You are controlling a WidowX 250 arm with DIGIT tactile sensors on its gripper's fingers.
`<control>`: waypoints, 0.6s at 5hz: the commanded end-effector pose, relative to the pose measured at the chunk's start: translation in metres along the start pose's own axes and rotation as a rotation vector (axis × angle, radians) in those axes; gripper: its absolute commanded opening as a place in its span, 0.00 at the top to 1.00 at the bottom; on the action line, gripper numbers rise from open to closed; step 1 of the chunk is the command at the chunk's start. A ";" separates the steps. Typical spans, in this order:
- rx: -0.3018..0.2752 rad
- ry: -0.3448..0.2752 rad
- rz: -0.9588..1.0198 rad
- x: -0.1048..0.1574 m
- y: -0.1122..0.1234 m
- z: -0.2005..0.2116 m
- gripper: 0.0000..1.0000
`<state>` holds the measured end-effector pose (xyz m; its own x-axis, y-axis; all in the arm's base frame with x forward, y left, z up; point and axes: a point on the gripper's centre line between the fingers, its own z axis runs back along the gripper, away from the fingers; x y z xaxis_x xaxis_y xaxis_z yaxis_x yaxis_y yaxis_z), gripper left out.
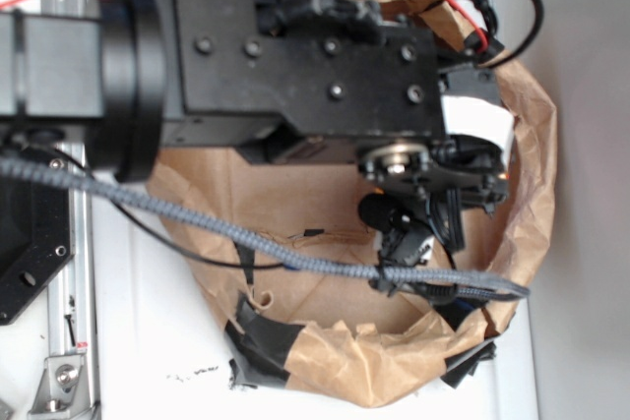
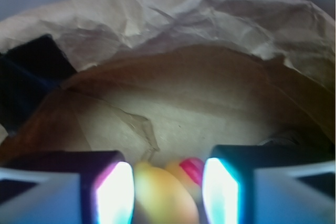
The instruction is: Grab the yellow duck.
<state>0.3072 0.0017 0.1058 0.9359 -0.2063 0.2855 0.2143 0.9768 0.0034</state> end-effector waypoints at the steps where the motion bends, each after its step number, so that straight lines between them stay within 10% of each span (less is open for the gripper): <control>1: 0.024 -0.025 -0.027 0.012 -0.004 -0.001 0.00; 3: 0.118 0.137 0.043 -0.020 0.023 -0.009 0.00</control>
<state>0.2905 0.0276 0.0782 0.9800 -0.1708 0.1023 0.1613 0.9823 0.0952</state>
